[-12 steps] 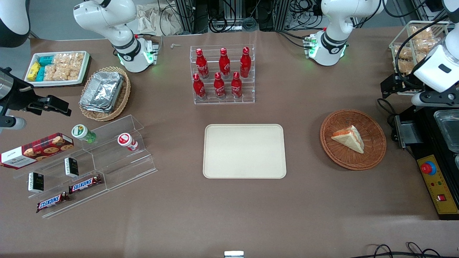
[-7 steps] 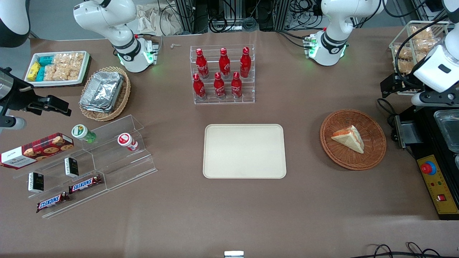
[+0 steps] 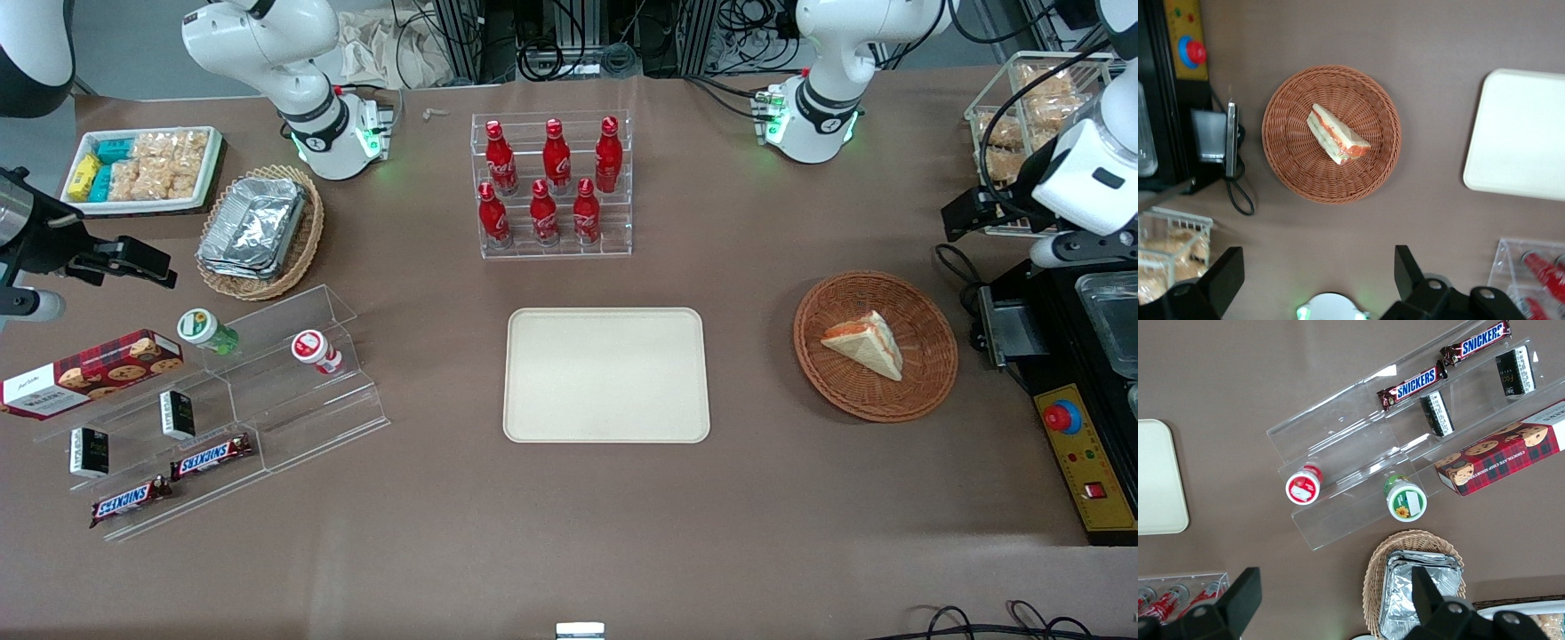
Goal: Place sandwich from basket to tray
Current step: 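Move the left gripper over the wicker basket above the sandwich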
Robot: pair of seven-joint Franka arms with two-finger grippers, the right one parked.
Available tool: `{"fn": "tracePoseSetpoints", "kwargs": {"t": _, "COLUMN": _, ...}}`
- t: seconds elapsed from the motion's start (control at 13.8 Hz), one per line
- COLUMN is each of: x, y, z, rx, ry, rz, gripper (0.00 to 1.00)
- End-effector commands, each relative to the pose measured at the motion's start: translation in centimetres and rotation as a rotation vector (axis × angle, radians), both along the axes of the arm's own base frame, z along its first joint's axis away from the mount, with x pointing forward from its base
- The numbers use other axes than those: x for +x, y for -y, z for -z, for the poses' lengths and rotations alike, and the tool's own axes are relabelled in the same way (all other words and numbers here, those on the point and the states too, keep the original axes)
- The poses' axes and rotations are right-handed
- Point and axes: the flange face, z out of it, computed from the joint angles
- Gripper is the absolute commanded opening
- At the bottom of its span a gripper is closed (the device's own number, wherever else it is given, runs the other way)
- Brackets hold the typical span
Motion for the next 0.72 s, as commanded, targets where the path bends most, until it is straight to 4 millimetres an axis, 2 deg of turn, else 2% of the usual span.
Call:
{"fn": "tracePoseSetpoints", "kwargs": {"t": 0.0, "x": -1.1, "y": -0.1, "z": 1.9, "rx": 0.022, "ry": -0.044, "rz": -0.168, "gripper": 1.00}}
{"fn": "tracePoseSetpoints", "kwargs": {"t": 0.22, "x": -2.5, "y": -0.5, "z": 3.4, "rx": 0.028, "ry": -0.050, "rz": -0.195, "gripper": 1.00}}
{"fn": "tracePoseSetpoints", "kwargs": {"t": 0.36, "x": -2.4, "y": -0.9, "z": 4.5, "rx": 0.032, "ry": -0.042, "rz": -0.246, "gripper": 1.00}}
{"fn": "tracePoseSetpoints", "kwargs": {"t": 0.65, "x": -2.5, "y": -0.9, "z": 8.6, "rx": 0.041, "ry": -0.017, "rz": -0.344, "gripper": 1.00}}
